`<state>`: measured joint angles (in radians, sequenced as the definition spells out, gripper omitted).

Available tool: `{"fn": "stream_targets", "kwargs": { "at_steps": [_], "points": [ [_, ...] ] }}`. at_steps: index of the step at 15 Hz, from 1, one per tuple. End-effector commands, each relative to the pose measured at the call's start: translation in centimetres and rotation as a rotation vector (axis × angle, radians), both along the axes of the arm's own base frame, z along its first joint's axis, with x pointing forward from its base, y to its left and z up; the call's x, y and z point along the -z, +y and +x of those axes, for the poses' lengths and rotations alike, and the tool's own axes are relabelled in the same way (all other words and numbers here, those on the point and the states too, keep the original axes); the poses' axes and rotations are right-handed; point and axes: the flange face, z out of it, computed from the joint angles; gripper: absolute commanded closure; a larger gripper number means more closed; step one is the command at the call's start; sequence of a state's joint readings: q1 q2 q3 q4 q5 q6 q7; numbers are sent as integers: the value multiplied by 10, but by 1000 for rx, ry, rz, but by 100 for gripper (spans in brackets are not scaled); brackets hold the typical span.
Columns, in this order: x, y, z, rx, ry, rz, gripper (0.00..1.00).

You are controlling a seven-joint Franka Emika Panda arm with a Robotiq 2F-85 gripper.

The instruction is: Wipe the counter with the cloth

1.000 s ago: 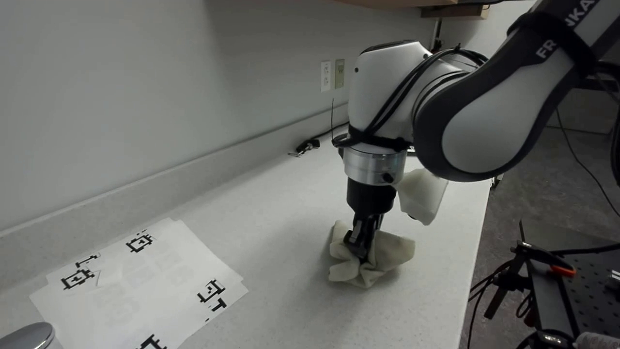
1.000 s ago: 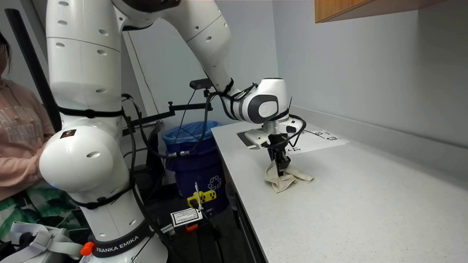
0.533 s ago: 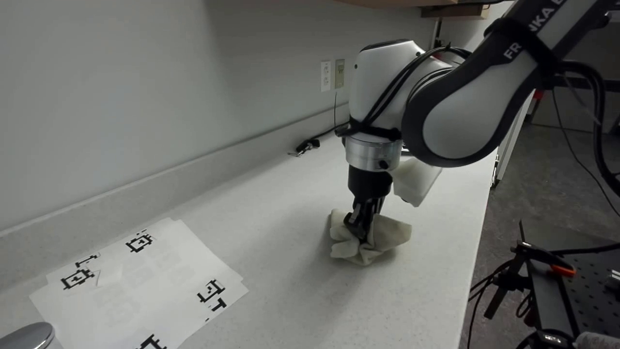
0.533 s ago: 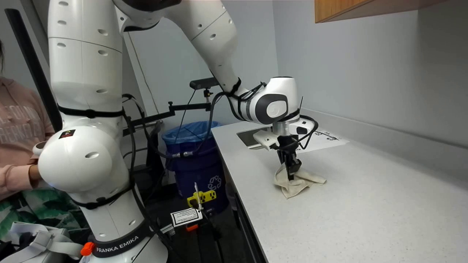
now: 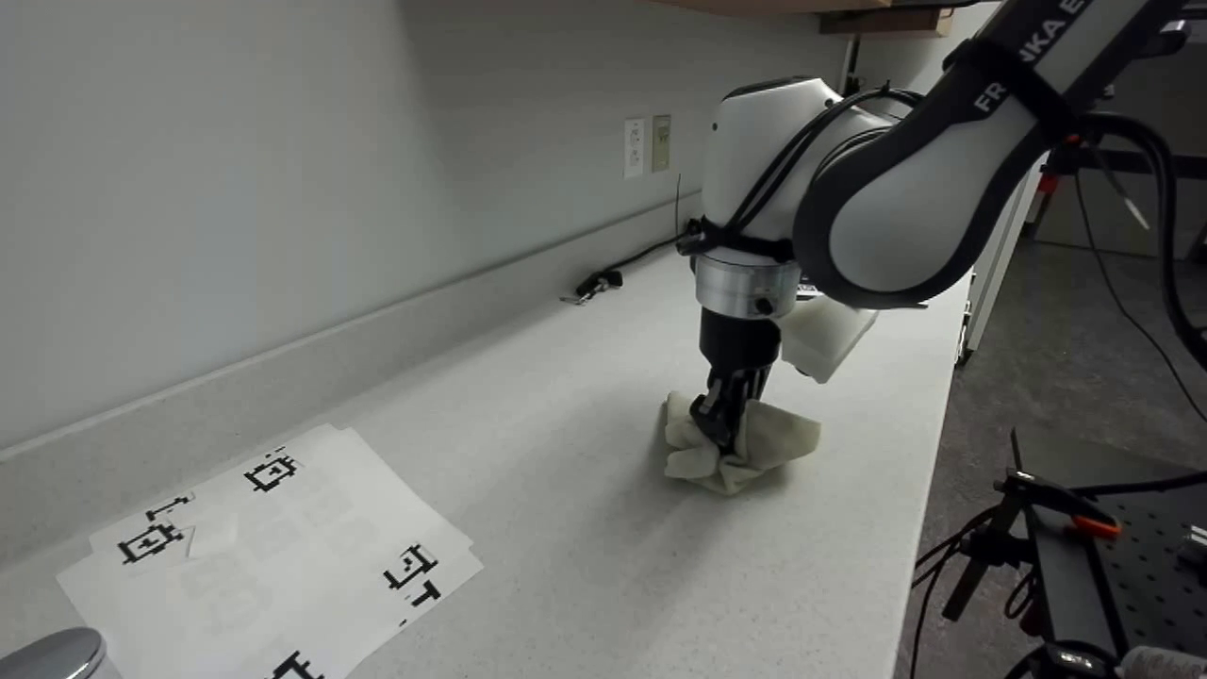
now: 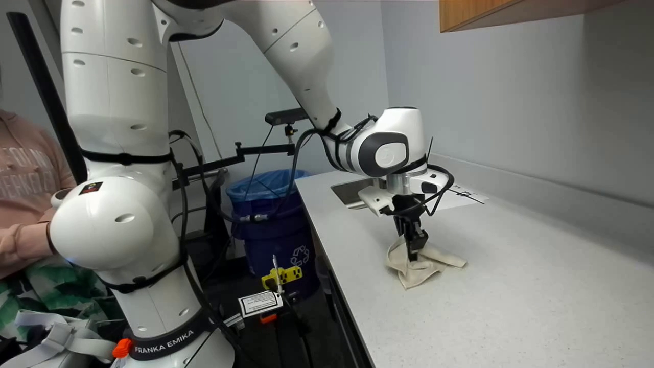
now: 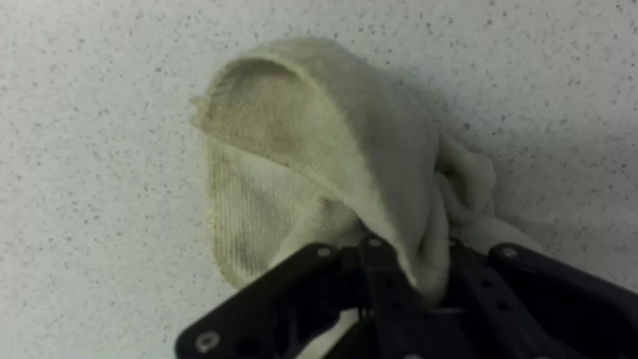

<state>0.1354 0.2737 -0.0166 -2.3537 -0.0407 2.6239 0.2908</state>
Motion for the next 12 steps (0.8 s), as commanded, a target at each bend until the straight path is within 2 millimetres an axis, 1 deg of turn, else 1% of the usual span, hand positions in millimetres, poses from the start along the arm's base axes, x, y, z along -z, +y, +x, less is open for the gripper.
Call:
{"fn": "stream_targets", "kwargs": {
  "at_steps": [1,4,5,7,8,9,12],
  "points": [
    [-10,8,-7,-22,5,9,56],
    [-18,15,-14,-51,2,7,33],
    [-23,16,-17,-61,-2,7,24],
    [-33,17,-24,-69,-8,5,12],
    [-39,16,-27,-68,-8,5,3],
    [-45,15,-31,-68,-13,2,0],
    [-67,13,-43,-69,-26,-7,0]
  ]
}}
